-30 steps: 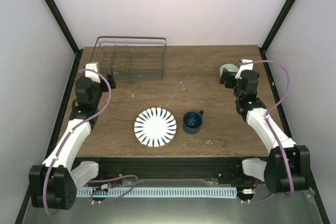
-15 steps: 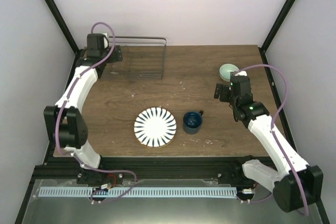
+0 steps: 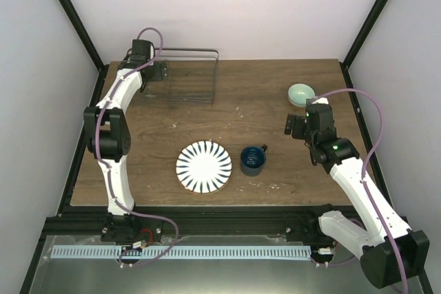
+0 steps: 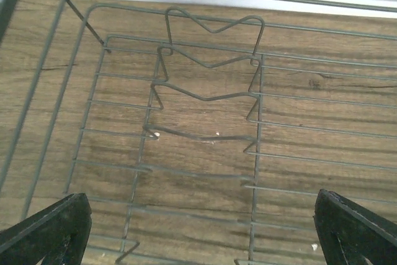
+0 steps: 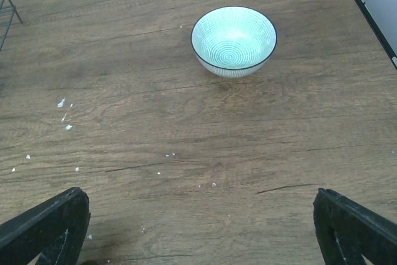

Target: Load the mixed dishes into the dish rack

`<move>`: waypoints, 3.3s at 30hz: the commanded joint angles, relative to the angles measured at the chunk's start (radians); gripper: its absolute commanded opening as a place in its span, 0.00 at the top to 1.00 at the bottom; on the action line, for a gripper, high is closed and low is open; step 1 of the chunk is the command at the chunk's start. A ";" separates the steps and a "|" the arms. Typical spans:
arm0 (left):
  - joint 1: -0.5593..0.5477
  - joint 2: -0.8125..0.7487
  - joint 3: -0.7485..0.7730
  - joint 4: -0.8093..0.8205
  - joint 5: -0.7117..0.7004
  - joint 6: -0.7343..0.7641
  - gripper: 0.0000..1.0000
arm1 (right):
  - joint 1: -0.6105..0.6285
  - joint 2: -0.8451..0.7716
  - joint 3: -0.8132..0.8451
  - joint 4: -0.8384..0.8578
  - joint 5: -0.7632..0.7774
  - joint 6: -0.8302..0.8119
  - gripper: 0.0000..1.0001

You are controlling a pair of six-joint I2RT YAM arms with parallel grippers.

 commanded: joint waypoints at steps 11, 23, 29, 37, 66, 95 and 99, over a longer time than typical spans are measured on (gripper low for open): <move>0.053 0.199 0.227 -0.109 0.076 0.037 0.00 | 0.010 -0.030 0.056 -0.053 -0.004 0.022 0.00; 0.041 0.275 0.233 -0.138 0.104 0.040 0.00 | 0.009 -0.023 0.071 -0.072 -0.001 0.019 0.00; 0.032 0.309 0.240 -0.168 0.100 0.049 0.00 | 0.009 -0.032 0.071 -0.075 0.002 0.016 0.00; 0.001 0.298 0.188 -0.191 0.095 0.065 0.00 | 0.009 -0.034 0.071 -0.076 -0.008 0.017 0.00; -0.285 0.030 -0.290 -0.050 0.027 -0.164 0.00 | 0.010 -0.093 0.046 -0.109 -0.017 0.027 0.00; -0.442 -0.090 -0.510 0.046 -0.036 -0.309 0.00 | 0.009 -0.115 0.008 -0.074 -0.070 0.034 0.00; -0.442 -0.062 -0.496 0.044 -0.043 -0.294 0.00 | 0.010 -0.109 0.005 -0.069 -0.064 0.035 0.00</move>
